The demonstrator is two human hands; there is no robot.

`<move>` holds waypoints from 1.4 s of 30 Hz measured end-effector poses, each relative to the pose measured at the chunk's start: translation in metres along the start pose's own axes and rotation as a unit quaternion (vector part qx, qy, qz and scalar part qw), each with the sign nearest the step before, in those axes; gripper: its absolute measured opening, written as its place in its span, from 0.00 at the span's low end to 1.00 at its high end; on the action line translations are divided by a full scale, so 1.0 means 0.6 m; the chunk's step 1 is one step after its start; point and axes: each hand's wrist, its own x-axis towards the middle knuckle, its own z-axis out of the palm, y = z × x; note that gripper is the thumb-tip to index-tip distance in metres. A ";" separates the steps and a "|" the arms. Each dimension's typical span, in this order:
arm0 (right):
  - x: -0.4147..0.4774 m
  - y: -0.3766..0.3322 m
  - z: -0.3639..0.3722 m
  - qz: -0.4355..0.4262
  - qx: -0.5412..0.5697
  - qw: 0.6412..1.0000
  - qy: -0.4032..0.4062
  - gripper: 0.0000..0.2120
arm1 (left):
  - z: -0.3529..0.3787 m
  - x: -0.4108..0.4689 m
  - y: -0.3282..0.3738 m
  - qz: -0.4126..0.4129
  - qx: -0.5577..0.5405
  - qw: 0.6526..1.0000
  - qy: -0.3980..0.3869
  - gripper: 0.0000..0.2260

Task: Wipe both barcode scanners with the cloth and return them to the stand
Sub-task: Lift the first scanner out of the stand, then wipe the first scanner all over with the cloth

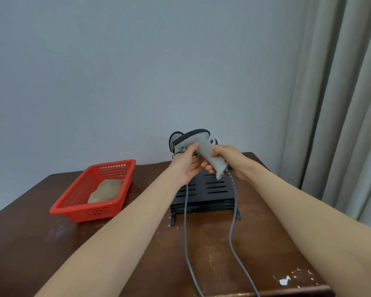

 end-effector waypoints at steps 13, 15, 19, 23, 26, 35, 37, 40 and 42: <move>0.012 -0.002 0.008 0.073 -0.046 0.995 -0.059 0.22 | -0.002 -0.016 -0.008 0.041 -0.008 0.999 0.010 0.06; 0.013 -0.005 0.010 0.084 -0.037 0.993 -0.072 0.26 | 0.000 -0.021 -0.007 0.047 0.002 0.999 0.010 0.06; 0.015 -0.007 0.009 0.095 0.028 0.989 -0.107 0.27 | -0.003 -0.028 -0.005 0.068 0.029 0.997 -0.003 0.08; 0.017 -0.002 0.003 0.081 0.015 0.991 -0.106 0.22 | -0.017 -0.034 -0.004 0.100 0.106 0.989 -0.038 0.11; 0.019 -0.002 -0.005 0.077 0.017 0.990 -0.113 0.20 | -0.031 -0.038 0.001 0.115 0.161 0.980 -0.037 0.09; 0.024 0.005 -0.020 0.127 0.073 0.978 -0.145 0.26 | -0.079 -0.025 0.037 0.114 0.013 0.980 0.163 0.08; 0.027 0.007 -0.021 0.128 0.068 0.976 -0.161 0.24 | -0.082 -0.018 0.038 0.120 -0.024 0.976 0.183 0.07; 0.031 0.012 -0.020 0.117 0.047 0.974 -0.187 0.22 | -0.085 -0.017 0.034 0.125 -0.032 0.973 0.193 0.08; 0.036 0.018 -0.019 0.112 0.034 0.972 -0.203 0.24 | -0.087 -0.013 0.029 0.125 -0.026 0.972 0.197 0.10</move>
